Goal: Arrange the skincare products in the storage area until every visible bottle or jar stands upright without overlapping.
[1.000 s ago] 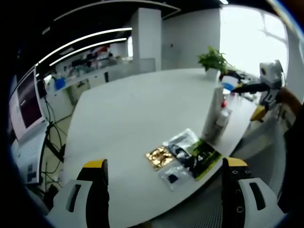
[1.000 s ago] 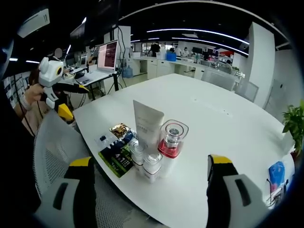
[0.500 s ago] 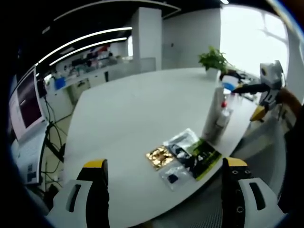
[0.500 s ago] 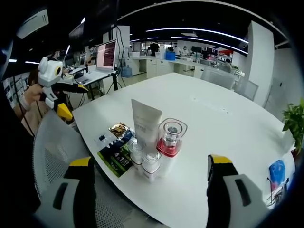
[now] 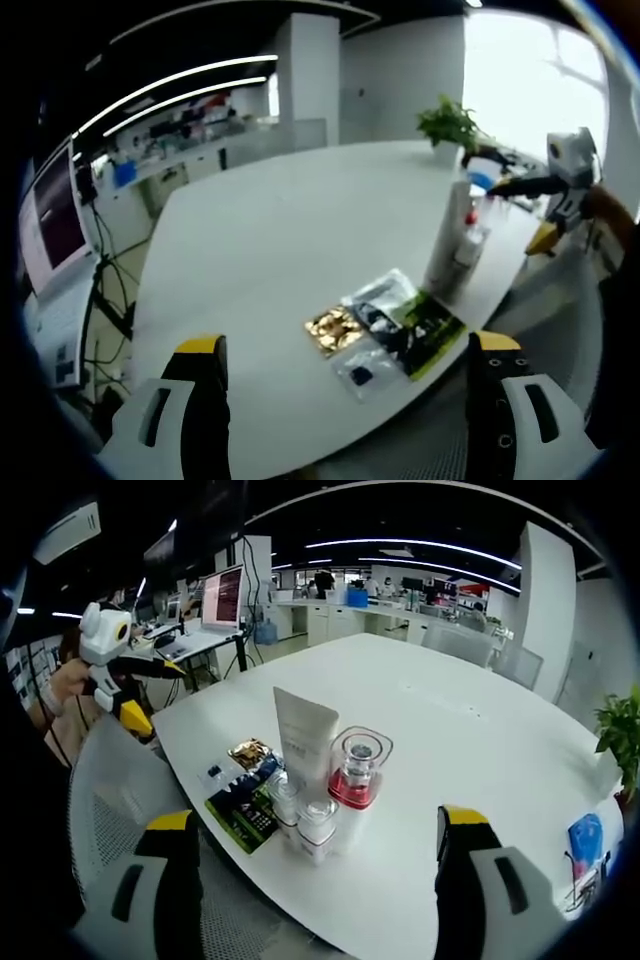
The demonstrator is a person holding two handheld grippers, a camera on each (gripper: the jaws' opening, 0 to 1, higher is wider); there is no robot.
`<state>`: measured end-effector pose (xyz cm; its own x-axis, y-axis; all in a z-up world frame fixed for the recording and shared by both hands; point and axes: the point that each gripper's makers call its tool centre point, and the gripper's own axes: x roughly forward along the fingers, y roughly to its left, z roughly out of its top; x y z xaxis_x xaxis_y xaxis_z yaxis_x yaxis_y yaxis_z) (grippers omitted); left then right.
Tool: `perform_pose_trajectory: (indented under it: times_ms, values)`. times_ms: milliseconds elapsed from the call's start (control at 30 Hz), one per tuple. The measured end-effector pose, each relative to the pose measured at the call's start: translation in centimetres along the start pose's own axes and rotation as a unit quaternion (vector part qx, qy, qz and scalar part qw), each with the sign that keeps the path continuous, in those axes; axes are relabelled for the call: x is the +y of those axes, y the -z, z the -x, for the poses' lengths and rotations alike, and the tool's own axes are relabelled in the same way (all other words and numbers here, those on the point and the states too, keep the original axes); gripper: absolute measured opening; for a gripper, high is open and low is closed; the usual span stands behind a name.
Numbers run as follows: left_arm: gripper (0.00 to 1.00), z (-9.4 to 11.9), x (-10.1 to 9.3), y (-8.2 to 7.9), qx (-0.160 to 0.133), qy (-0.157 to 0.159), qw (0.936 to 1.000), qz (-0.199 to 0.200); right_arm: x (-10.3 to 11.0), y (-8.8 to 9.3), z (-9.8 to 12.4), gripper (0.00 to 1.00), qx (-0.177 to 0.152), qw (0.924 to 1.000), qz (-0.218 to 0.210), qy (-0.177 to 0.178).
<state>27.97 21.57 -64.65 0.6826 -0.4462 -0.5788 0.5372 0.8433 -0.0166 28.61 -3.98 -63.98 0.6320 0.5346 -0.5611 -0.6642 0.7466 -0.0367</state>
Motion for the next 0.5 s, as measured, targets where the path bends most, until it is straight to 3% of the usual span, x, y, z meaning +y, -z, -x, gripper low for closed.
perform_pose_trajectory:
  times_ms: [500]
  values:
    - [0.97,-0.14,-0.21,0.01,0.002,0.002,1.0,-0.006,-0.03,0.13,0.1,0.99,0.0,1.0,0.0,0.001]
